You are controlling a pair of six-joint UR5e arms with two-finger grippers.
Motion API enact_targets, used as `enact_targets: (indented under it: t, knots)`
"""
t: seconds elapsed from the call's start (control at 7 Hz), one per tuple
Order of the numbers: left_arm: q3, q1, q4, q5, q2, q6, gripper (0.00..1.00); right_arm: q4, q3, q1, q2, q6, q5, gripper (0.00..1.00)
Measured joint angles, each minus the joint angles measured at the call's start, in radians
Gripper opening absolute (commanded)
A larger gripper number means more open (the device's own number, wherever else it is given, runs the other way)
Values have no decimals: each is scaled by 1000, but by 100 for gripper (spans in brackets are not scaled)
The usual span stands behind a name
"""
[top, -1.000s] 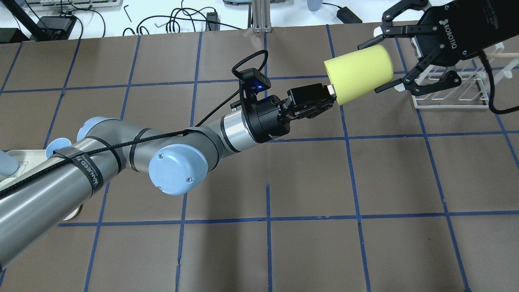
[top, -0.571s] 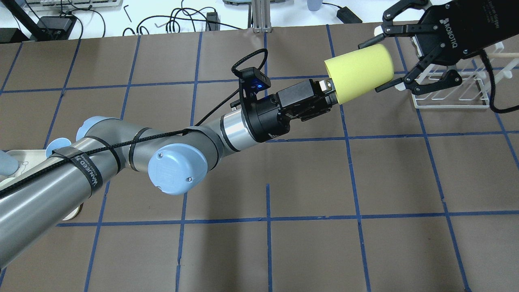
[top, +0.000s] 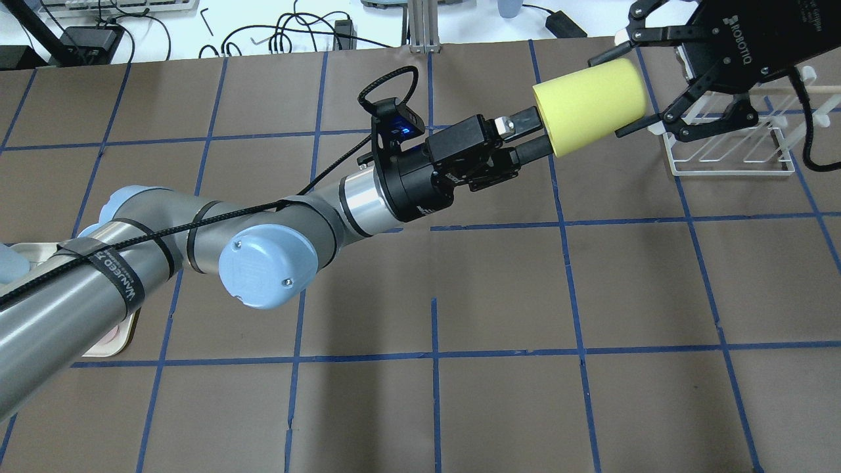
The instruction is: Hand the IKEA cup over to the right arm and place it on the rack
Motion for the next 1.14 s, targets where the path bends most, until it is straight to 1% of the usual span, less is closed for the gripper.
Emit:
enact_targets:
  t: [0.14,0.29,0.43,0.57,0.86,1.0,1.14]
  knots:
    - [-4,32,-2,45,1,-8,92,-9,-43,-1,21,0,-25,22]
    - [-6,55,-2,77,3,-15,93,-27,-83,-1,40,0,-78,22]
    - [-4,89,-2,152,7,-32,93,-72,-115,0,52,0,-164,21]
    - [2,150,3,281,11,-54,95,-136,-129,2,54,0,-263,20]
    - [23,281,14,563,18,-105,95,-263,-129,7,54,-11,-451,18]
    - [56,326,41,736,19,-151,98,-311,-124,11,56,-35,-540,16]
    - [101,356,109,934,19,-243,100,-359,-121,15,61,-82,-623,16]
